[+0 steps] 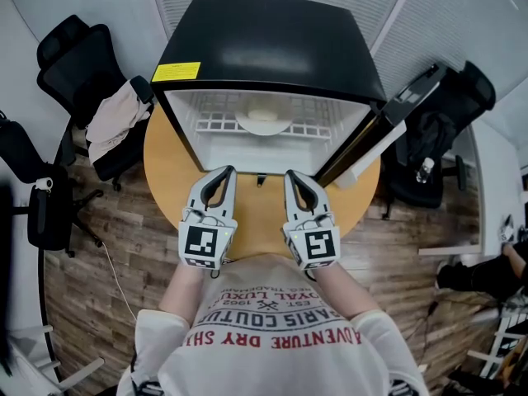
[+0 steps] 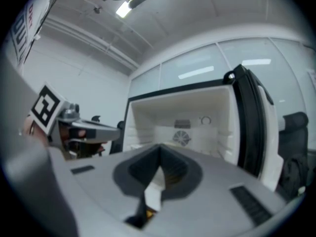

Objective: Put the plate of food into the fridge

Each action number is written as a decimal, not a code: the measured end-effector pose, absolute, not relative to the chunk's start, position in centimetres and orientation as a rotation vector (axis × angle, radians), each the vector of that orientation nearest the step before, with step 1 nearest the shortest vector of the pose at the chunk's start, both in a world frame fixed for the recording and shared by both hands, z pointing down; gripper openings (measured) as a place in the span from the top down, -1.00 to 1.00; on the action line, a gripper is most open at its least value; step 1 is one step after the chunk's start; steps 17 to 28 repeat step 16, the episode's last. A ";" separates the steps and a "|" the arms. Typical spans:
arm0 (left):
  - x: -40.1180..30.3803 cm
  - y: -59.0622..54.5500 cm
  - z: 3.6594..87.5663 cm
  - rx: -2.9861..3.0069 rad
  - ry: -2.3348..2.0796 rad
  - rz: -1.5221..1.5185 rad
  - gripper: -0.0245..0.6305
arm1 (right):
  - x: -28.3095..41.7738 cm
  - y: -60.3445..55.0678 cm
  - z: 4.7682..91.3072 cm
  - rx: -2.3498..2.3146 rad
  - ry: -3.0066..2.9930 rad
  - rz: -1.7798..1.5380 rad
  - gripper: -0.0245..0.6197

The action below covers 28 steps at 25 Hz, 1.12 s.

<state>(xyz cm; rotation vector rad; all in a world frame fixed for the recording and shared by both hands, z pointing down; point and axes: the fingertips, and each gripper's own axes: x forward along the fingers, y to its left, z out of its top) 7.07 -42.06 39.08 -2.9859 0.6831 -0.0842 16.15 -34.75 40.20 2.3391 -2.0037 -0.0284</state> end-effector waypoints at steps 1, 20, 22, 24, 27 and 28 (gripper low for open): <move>7.0 -42.2 39.1 -2.988 0.688 -0.079 0.82 | 16.1 -34.8 40.1 2.340 -2.001 -0.029 0.84; 6.8 -42.6 39.0 -3.020 0.657 -0.034 0.82 | 15.6 -35.6 41.0 2.342 -2.011 0.023 0.84; 6.8 -42.6 39.0 -3.020 0.657 -0.034 0.82 | 15.6 -35.6 41.0 2.342 -2.011 0.023 0.84; 6.8 -42.6 39.0 -3.020 0.657 -0.034 0.82 | 15.6 -35.6 41.0 2.342 -2.011 0.023 0.84; 6.8 -42.6 39.0 -3.020 0.657 -0.034 0.82 | 15.6 -35.6 41.0 2.342 -2.011 0.023 0.84; 6.8 -42.6 39.0 -3.020 0.657 -0.034 0.82 | 15.6 -35.6 41.0 2.342 -2.011 0.023 0.84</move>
